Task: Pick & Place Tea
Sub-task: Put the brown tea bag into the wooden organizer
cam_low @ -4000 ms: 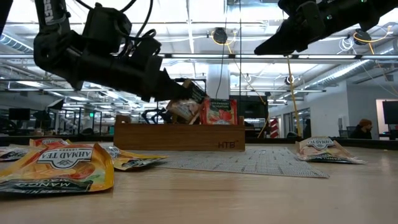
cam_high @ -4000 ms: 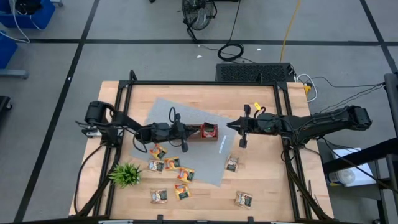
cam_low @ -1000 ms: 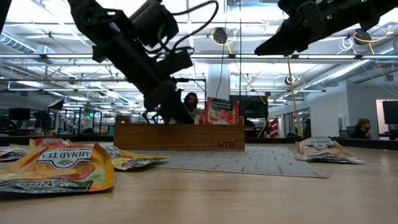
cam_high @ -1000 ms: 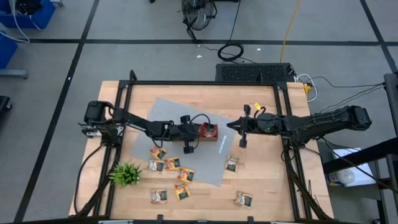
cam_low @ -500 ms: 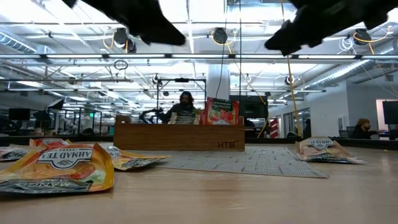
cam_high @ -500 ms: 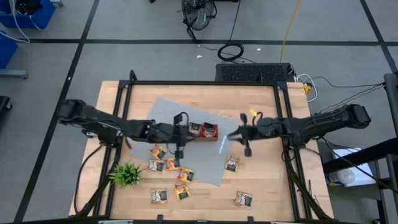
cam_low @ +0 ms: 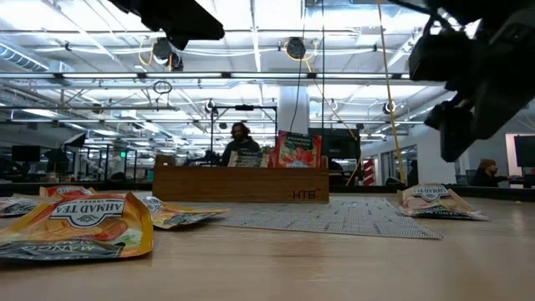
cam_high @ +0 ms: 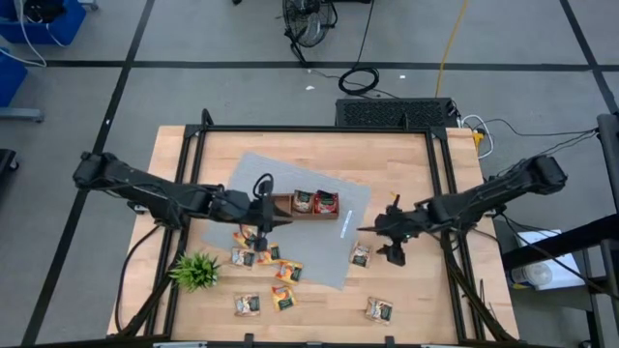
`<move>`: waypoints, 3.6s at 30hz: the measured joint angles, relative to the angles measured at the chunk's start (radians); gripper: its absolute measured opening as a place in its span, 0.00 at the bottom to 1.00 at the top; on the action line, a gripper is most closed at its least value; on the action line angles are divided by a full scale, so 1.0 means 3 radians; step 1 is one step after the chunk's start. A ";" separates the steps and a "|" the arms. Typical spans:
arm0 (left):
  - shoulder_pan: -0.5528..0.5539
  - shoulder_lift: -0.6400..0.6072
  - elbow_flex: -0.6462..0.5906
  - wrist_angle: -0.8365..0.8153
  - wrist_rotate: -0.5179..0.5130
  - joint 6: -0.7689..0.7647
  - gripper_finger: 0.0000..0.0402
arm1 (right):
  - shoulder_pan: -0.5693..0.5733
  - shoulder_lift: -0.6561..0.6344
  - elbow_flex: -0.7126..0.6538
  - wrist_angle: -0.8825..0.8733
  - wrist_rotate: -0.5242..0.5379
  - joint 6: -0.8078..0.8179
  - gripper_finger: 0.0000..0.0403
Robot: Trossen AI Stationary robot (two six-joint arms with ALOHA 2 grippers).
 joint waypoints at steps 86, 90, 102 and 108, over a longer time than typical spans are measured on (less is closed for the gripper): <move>0.0427 0.0728 0.0000 0.1658 0.0017 -0.0008 0.16 | -0.0722 0.1228 -0.0510 0.5332 0.1832 -0.2920 0.00; 0.0507 0.0900 0.0000 0.1835 -0.0060 0.0024 0.16 | -0.0719 0.1247 -0.0510 0.5412 0.1831 -0.3012 0.00; 0.0607 0.1027 0.0000 0.2003 -0.0241 -0.0118 0.42 | -0.0718 0.1245 -0.0510 0.5397 0.1819 -0.3015 0.01; 0.0621 0.1098 0.0000 0.2196 -0.0173 -0.0198 0.51 | -0.0718 0.1245 -0.0510 0.5432 0.1818 -0.2996 0.01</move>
